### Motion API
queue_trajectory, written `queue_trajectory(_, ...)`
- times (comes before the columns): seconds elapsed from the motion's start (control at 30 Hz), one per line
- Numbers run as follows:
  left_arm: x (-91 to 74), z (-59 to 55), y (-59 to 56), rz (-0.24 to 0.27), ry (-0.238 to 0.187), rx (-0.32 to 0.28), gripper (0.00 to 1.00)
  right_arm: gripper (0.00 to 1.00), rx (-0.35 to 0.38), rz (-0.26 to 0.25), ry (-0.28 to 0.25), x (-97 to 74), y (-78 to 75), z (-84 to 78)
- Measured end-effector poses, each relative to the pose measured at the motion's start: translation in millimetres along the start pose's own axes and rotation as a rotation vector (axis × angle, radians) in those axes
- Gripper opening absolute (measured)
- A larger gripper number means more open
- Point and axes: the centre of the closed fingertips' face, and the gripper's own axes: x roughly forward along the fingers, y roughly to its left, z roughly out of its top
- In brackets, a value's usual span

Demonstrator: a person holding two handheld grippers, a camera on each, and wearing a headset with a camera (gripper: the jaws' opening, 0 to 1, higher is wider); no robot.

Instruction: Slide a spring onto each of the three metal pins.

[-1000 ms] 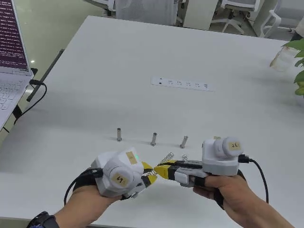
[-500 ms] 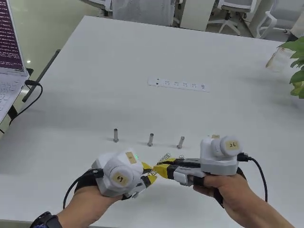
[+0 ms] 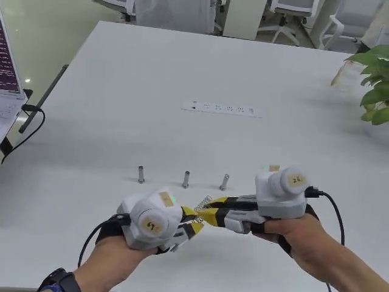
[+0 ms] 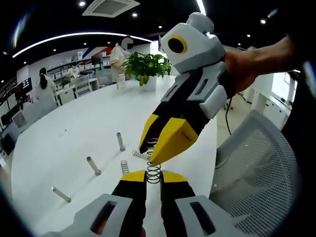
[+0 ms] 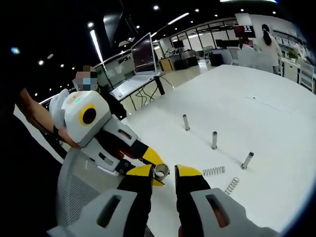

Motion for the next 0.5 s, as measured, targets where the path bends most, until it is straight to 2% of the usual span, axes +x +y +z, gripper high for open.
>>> queue_trajectory(0.07,2.0,3.5,-2.3,-0.011,-0.002,0.015,0.02,0.2,0.011,0.005,-0.004,-3.5,0.2,1.8)
queue_trajectory(0.17,4.0,7.3,-3.9,-0.023,-0.008,0.026,0.02,0.19,-0.006,0.005,-0.004,-9.5,-1.5,4.5)
queue_trajectory(0.3,5.8,14.2,-5.7,-0.042,-0.018,0.044,0.02,0.2,-0.092,0.013,0.059,-18.9,-2.5,1.7)
queue_trajectory(0.5,7.2,24.2,-8.2,-0.067,-0.036,0.065,0.02,0.2,-0.172,0.035,0.109,-28.7,-1.5,4.3)
